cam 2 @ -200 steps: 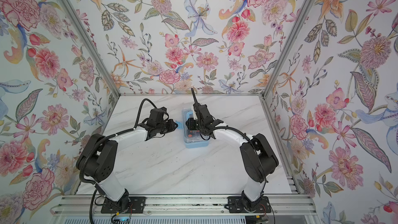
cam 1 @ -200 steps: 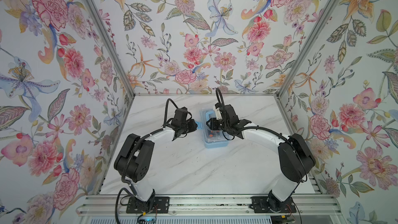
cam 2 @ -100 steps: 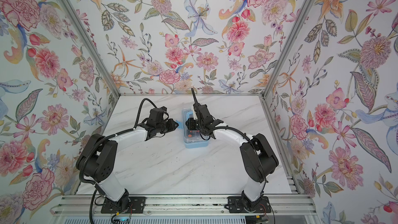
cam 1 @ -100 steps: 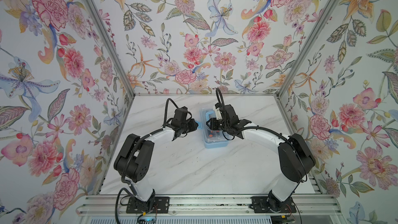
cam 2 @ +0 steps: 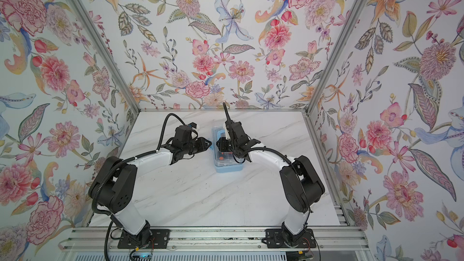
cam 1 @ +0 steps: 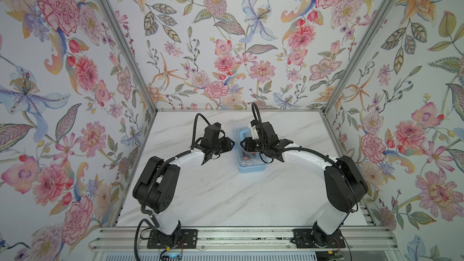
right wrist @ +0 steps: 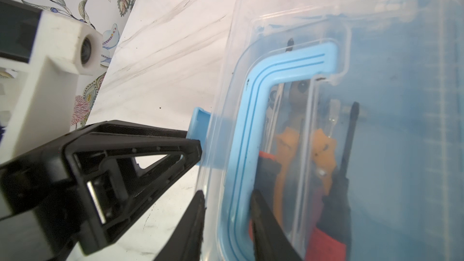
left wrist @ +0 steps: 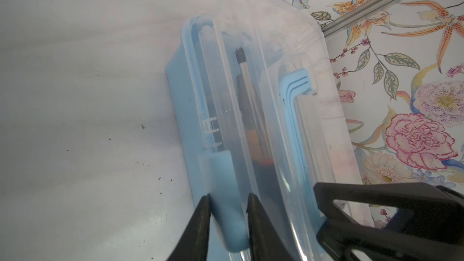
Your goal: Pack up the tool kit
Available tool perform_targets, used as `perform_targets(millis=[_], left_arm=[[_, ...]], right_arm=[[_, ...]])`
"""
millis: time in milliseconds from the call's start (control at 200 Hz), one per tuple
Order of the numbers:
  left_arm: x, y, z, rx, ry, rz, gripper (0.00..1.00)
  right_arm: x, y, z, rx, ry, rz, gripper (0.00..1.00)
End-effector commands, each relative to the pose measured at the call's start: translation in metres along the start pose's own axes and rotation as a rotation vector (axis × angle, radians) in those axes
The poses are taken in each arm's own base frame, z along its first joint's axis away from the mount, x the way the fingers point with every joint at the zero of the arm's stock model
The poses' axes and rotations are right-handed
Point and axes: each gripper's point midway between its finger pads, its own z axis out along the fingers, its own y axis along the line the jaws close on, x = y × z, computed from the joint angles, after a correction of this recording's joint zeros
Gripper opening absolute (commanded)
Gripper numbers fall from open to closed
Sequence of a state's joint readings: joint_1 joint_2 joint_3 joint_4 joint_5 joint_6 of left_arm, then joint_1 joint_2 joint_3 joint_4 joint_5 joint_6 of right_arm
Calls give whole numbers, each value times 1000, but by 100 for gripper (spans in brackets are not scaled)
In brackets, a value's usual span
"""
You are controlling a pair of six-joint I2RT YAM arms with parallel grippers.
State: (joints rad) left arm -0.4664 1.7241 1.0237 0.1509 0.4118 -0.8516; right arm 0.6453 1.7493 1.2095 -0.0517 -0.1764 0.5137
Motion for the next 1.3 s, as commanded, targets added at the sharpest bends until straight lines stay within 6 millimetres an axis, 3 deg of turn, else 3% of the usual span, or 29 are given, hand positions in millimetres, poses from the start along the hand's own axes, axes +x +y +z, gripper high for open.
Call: perform_targets(millis=[0, 145, 591, 986, 1291], left_arm=[[-13, -28, -7, 81, -40, 38, 36], [-9, -28, -4, 83, -32, 35, 42], [3, -24, -2, 121, -39, -18, 40], [2, -42, -8, 248, -81, -55, 41], [5, -41, -11, 250, -82, -60, 39]], right_arm=[[30, -5, 10, -1, 95, 23, 33], [32, -6, 11, 1, 100, 22, 33], [35, -7, 12, -1, 109, 25, 32], [36, -7, 12, -2, 112, 26, 32], [35, -7, 12, -3, 108, 29, 32]])
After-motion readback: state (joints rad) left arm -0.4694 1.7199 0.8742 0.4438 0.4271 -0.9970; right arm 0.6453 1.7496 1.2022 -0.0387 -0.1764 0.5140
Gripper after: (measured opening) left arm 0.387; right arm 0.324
